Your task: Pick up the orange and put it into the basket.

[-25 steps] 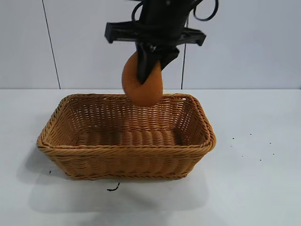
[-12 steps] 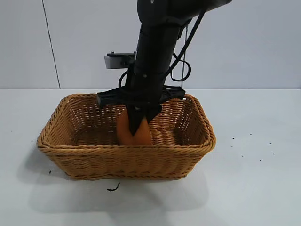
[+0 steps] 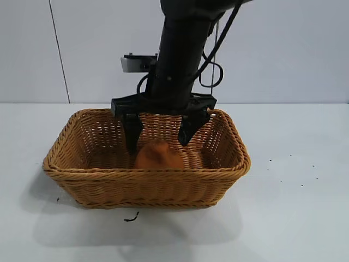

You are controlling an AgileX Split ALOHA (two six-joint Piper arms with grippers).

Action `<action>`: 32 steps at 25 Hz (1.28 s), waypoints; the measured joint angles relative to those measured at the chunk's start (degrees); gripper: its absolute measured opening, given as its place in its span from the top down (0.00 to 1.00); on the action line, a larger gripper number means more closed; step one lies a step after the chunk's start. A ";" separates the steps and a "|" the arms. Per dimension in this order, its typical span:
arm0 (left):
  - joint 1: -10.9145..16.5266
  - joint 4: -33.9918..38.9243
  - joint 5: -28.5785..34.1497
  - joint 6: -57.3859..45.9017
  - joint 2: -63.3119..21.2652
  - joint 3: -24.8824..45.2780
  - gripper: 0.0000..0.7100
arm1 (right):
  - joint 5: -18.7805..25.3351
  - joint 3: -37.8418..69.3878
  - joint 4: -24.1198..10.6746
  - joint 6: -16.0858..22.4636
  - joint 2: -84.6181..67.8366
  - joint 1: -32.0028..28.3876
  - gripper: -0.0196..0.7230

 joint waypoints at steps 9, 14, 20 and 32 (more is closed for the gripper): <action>0.00 0.00 0.00 0.00 0.00 0.00 0.02 | 2.13 -6.23 -3.70 0.54 -0.20 -4.84 0.04; 0.00 0.00 0.00 0.00 0.00 0.00 0.02 | 2.13 -6.23 -4.90 0.54 -0.20 -12.71 0.04; 0.00 0.00 0.00 0.00 0.00 0.00 0.02 | 2.13 -6.23 -5.51 0.72 -0.20 -22.85 0.04; 0.00 0.00 0.00 0.00 0.00 0.00 0.02 | 2.18 -6.23 -4.37 0.72 -0.20 -33.43 0.04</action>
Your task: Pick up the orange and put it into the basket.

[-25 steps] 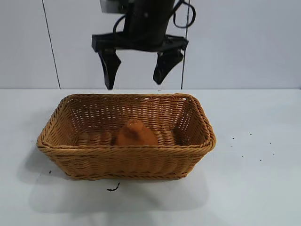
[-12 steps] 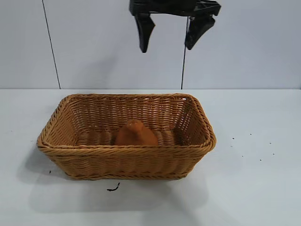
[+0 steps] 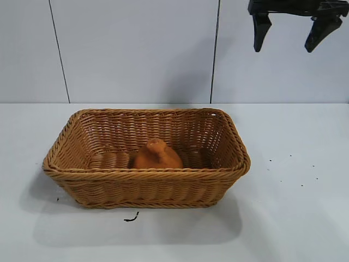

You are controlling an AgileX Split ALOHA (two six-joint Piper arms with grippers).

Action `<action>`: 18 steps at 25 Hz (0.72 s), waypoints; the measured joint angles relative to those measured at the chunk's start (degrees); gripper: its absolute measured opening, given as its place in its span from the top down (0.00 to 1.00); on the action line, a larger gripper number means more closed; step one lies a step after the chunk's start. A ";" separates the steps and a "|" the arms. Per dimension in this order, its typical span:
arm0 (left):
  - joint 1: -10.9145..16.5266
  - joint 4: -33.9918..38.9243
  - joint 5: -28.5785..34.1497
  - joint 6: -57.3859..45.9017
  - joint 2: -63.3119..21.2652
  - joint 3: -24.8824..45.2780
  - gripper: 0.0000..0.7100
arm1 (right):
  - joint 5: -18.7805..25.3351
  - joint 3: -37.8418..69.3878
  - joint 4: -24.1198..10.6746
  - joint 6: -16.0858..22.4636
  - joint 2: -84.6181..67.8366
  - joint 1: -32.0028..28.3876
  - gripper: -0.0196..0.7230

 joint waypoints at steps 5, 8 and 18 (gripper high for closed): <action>0.00 -0.04 0.00 0.00 0.00 0.00 0.02 | 0.00 2.30 1.51 0.00 -2.20 0.57 0.04; 0.00 -0.04 0.00 0.00 0.00 0.00 0.02 | -0.10 8.41 1.80 0.00 -6.20 0.79 0.04; 0.00 -0.04 0.00 0.00 0.00 0.00 0.02 | -0.21 40.07 1.16 -0.89 -27.30 0.79 0.04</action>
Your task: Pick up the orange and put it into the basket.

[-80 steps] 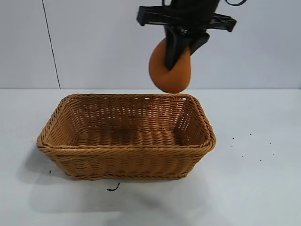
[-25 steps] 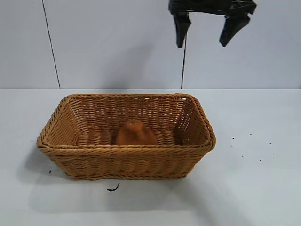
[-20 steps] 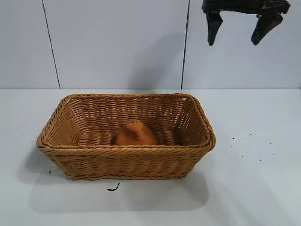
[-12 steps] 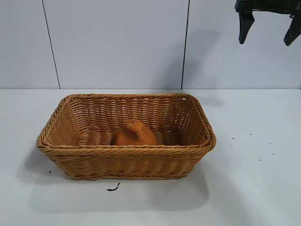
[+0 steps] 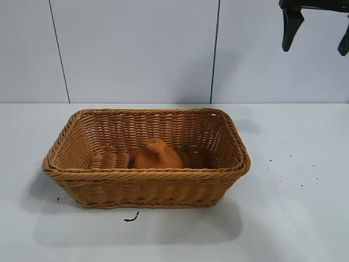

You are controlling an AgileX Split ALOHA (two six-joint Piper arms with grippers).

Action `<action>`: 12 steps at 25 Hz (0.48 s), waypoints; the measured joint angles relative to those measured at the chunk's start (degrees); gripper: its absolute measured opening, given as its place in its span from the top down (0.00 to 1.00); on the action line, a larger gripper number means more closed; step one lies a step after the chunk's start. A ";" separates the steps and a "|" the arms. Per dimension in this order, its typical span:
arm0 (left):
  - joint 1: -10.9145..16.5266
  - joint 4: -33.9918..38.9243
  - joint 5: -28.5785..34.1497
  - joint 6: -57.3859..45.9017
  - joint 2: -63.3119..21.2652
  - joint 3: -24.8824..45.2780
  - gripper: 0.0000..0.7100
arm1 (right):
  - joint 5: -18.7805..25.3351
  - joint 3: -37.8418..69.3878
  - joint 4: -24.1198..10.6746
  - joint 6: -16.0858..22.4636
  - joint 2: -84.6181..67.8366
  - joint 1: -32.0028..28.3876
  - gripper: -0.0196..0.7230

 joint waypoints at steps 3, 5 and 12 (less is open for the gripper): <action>0.00 0.00 0.00 0.00 0.00 0.00 0.02 | 0.06 9.35 0.00 -0.12 -7.96 0.00 0.04; 0.00 0.00 0.00 0.00 0.00 0.00 0.02 | 0.06 14.82 0.00 -0.12 -13.19 0.00 0.04; 0.00 0.00 0.00 0.00 0.00 0.00 0.02 | -2.56 31.89 0.00 -1.40 -32.38 0.00 0.04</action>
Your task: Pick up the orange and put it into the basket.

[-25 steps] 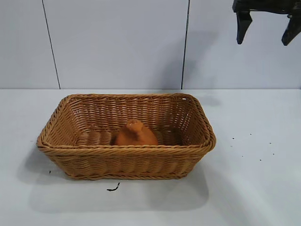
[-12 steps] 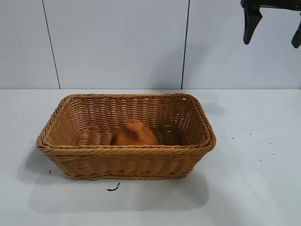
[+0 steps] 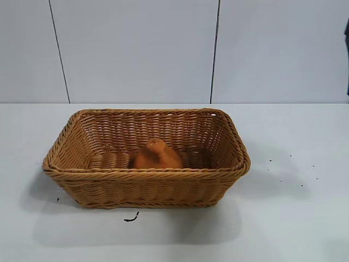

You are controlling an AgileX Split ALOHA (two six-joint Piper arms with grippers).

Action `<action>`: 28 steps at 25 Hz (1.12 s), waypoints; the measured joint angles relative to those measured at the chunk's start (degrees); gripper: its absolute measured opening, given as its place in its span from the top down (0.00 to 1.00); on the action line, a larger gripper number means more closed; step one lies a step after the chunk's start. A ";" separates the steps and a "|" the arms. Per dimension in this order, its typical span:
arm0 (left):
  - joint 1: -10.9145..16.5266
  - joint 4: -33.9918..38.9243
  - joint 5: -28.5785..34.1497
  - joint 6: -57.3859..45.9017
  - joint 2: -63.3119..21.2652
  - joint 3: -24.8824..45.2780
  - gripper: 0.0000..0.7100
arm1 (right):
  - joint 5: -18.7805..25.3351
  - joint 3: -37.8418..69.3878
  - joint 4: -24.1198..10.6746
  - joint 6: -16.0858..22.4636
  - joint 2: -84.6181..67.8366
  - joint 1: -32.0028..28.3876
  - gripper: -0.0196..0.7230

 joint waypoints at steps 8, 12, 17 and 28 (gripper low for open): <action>0.00 0.00 0.00 0.00 0.00 0.00 0.02 | -6.75 15.94 0.00 -1.63 -22.71 0.00 0.04; 0.00 0.00 0.00 0.00 0.00 0.00 0.02 | -7.79 21.63 0.05 -1.80 -33.87 0.00 0.04; 0.00 0.00 0.00 0.00 0.00 0.00 0.02 | -8.60 21.88 0.16 -2.06 -44.26 0.00 0.04; 0.00 0.00 0.00 0.00 0.00 0.00 0.02 | -8.66 22.02 0.32 -2.12 -63.22 0.00 0.04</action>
